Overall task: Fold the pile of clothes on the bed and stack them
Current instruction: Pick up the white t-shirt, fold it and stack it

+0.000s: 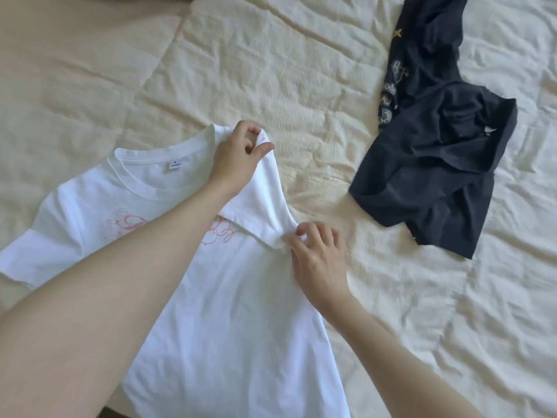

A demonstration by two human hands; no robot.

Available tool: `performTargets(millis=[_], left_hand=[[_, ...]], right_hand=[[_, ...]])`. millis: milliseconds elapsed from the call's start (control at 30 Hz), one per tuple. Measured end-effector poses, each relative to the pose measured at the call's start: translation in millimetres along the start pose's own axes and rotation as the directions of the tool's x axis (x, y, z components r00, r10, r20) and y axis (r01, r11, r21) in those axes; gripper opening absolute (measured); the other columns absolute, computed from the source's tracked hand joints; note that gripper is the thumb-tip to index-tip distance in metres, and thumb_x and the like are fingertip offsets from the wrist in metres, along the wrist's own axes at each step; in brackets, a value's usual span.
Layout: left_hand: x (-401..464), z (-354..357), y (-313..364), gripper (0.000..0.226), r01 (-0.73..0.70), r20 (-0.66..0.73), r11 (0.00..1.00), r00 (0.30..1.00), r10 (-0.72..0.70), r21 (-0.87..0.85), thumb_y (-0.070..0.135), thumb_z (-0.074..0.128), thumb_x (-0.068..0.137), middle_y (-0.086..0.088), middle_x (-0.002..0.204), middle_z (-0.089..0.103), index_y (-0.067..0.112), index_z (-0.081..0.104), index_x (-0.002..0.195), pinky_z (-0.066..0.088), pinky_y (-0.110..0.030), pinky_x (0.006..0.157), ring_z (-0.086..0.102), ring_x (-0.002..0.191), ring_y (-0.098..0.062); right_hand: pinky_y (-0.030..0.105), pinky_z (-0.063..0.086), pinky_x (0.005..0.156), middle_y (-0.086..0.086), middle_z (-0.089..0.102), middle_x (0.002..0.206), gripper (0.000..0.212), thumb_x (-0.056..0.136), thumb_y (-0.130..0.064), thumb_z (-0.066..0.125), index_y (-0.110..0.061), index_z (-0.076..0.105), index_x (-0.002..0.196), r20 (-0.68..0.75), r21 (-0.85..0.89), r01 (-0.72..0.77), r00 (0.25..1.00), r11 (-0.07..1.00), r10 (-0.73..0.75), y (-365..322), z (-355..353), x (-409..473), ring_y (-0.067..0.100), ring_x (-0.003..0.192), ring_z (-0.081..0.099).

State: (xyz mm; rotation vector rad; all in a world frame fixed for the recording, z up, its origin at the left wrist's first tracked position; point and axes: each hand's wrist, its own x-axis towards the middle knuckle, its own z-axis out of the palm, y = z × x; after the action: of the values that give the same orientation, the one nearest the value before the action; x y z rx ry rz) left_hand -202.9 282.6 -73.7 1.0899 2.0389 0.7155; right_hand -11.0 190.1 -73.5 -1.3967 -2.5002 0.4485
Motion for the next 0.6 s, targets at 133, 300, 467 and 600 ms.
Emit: performTargets(millis=[133, 300, 467, 600], left_hand=[[-32, -3, -20, 0.04, 0.021, -0.086, 0.992, 0.996, -0.011, 0.121, 0.044, 0.064, 0.084, 0.013, 0.086, 0.055, 0.015, 0.052, 0.11, 0.039, -0.027, 0.071, 0.053, 0.081, -0.012], [-56, -17, -45, 0.033, 0.019, -0.09, 0.889, 0.996, 0.025, 0.458, 0.044, 0.054, 0.091, -0.007, 0.08, 0.064, 0.01, 0.054, 0.091, 0.041, -0.037, 0.064, 0.059, 0.079, -0.034], [-66, -26, -40, 0.027, -0.039, -0.054, 0.848, 0.995, 0.08, 0.529, 0.034, 0.051, 0.094, -0.006, 0.106, 0.064, 0.011, 0.052, 0.11, 0.038, -0.036, 0.064, 0.06, 0.091, -0.033], [-112, -57, -53, 0.031, -0.071, -0.073, 0.938, 0.992, 0.101, 0.339, 0.011, 0.054, 0.09, -0.01, 0.113, 0.058, 0.008, 0.053, 0.121, 0.044, -0.043, 0.08, 0.056, 0.1, -0.031]], right_hand=[[0.039, 0.046, 0.071, 0.003, 0.061, 0.083, 0.034, 0.065, 0.004, 0.072, -0.016, 0.072, 0.093, -0.01, -0.049, 0.051, 0.999, 0.998, -0.051, 2, -1, -1, 0.024, 0.077, 0.06], [0.044, 0.045, 0.087, 0.004, 0.063, 0.089, 0.023, 0.07, -0.011, 0.075, -0.015, 0.072, 0.092, 0.085, -0.098, 0.142, 0.987, 0.985, -0.134, -1, 0, 3, 0.027, 0.089, 0.062], [0.061, 0.028, 0.106, 0.012, 0.057, 0.131, 0.037, 0.086, -0.035, 0.064, -0.008, 0.067, 0.11, 0.349, -0.138, 0.126, 0.934, 0.982, -0.071, -14, -5, 3, 0.035, 0.131, 0.044], [0.062, 0.032, 0.104, 0.015, 0.052, 0.137, 0.051, 0.087, -0.036, 0.063, -0.007, 0.058, 0.128, 0.356, -0.161, 0.106, 0.933, 0.981, -0.043, -37, -12, -3, 0.036, 0.132, 0.042]])
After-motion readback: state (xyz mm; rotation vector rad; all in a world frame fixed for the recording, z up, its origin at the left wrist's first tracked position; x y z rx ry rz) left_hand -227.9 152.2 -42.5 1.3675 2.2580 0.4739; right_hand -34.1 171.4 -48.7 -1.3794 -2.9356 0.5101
